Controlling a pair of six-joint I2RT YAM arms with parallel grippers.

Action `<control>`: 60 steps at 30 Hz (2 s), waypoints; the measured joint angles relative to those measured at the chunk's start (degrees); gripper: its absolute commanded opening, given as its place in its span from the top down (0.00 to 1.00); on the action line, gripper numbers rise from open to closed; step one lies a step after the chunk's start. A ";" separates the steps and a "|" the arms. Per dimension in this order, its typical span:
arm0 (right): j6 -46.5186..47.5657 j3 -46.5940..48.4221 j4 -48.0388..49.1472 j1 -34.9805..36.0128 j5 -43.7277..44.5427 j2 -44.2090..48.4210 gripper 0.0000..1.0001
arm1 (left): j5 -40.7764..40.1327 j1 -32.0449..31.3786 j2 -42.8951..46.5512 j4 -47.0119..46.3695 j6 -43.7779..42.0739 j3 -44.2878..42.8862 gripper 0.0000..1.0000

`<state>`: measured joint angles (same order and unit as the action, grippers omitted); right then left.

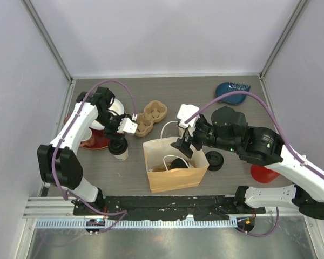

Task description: Pack the takeout coffee

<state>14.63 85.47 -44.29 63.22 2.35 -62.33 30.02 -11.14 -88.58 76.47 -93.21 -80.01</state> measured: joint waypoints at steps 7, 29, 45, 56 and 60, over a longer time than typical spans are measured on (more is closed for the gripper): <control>-0.02 -0.20 -0.11 0.00 0.02 1.20 0.19 | -0.28 -0.35 -2.69 -0.22 -2.62 -1.66 0.51; 0.00 -0.20 -1.53 0.00 0.13 0.09 0.19 | -3.08 -3.41 -2.89 0.09 -4.61 1.18 0.78; -0.66 -0.20 -1.64 0.00 1.68 0.02 0.19 | -5.03 -3.78 -2.34 0.20 11.50 0.96 1.00; -5.60 0.15 -0.17 0.00 6.40 0.02 0.19 | -4.72 -3.78 4.90 0.42 45.31 -7.13 1.00; -6.93 0.46 1.20 0.00 7.80 0.13 0.19 | -4.74 -3.78 9.27 0.57 54.45 -11.06 1.00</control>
<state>7.70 85.93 -43.09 63.22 10.15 -62.19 25.28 -14.92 -79.31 77.03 -38.76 -91.07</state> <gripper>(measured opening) 0.811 0.024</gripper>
